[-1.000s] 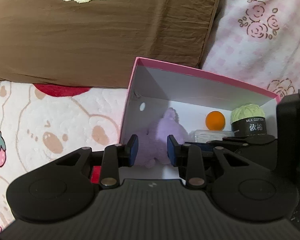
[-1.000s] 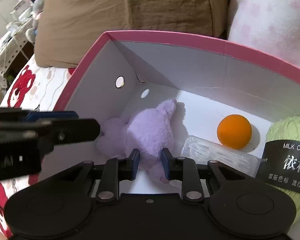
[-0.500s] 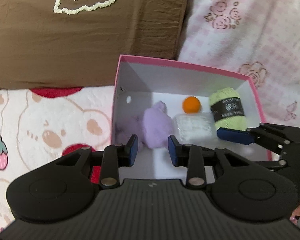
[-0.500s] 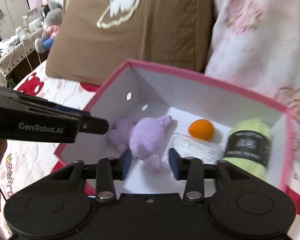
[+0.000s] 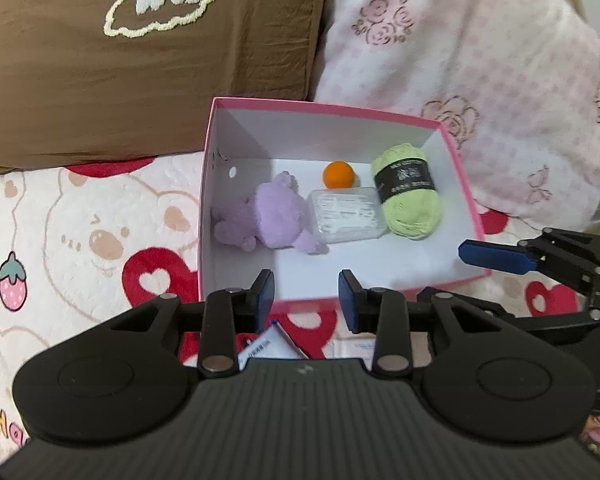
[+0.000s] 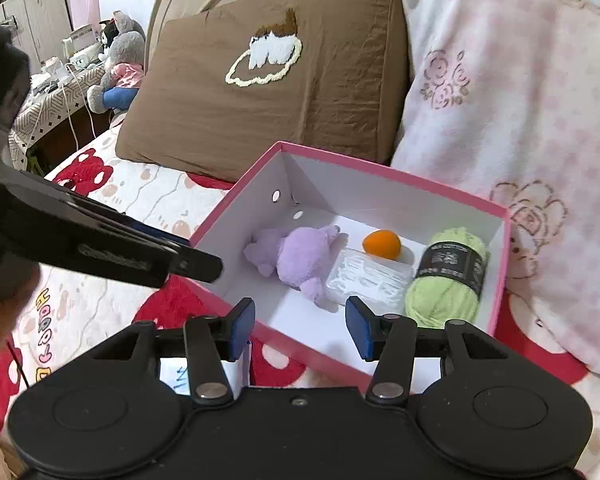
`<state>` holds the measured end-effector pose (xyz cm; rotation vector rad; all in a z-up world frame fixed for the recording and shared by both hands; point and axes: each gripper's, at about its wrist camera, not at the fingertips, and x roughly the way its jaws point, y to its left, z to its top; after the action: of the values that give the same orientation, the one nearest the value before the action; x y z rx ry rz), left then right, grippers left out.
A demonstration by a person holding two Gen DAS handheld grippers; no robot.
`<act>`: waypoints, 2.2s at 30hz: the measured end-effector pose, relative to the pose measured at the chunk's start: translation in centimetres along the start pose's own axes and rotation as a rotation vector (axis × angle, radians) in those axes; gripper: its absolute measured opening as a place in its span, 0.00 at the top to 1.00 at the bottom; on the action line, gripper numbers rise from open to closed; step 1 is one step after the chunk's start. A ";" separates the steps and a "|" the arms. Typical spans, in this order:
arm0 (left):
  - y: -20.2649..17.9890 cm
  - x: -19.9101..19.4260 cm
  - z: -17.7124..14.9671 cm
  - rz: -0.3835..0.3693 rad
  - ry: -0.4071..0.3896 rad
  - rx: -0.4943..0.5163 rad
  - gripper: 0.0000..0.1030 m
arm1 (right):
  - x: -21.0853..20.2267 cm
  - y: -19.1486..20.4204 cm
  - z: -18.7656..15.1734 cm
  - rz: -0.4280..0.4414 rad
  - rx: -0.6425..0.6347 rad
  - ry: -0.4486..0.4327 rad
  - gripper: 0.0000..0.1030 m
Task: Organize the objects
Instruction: 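Withdraw the left tool from the box and move it to the wipes pack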
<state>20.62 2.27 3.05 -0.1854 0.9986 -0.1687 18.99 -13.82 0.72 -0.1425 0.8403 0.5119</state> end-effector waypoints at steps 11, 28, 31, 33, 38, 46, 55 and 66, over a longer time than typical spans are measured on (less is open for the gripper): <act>0.4 -6.6 -1.4 -0.021 -0.037 -0.004 0.60 | -4.5 2.2 -0.1 0.012 -0.044 -0.008 0.38; -1.0 -11.2 -4.2 -0.037 -0.028 0.044 0.25 | -8.2 4.2 -2.1 -0.017 -0.045 0.015 0.12; -1.1 -11.4 -4.5 -0.057 -0.017 0.032 0.14 | -8.8 4.4 -2.5 -0.029 -0.060 0.006 0.11; -1.0 -11.6 -5.0 -0.085 0.000 0.020 0.10 | -9.1 4.5 -2.7 -0.029 -0.065 0.005 0.11; -0.7 -11.8 -6.4 -0.072 0.006 -0.032 0.05 | -10.1 4.9 -3.3 0.009 -0.080 -0.025 0.11; 1.1 -10.4 -8.6 -0.077 -0.008 -0.079 0.05 | -10.0 6.4 -4.7 0.097 -0.152 -0.047 0.11; 3.1 -7.7 -10.6 -0.082 0.040 -0.144 0.05 | -9.4 7.8 -5.6 0.190 -0.134 -0.028 0.11; 5.3 -3.5 -12.5 -0.029 0.102 -0.165 0.05 | -6.2 8.9 -6.8 0.221 -0.178 0.054 0.11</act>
<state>8.46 7.23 -1.90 -0.3450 1.1124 -0.1225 6.57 -10.56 1.49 -0.2286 0.8673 0.7942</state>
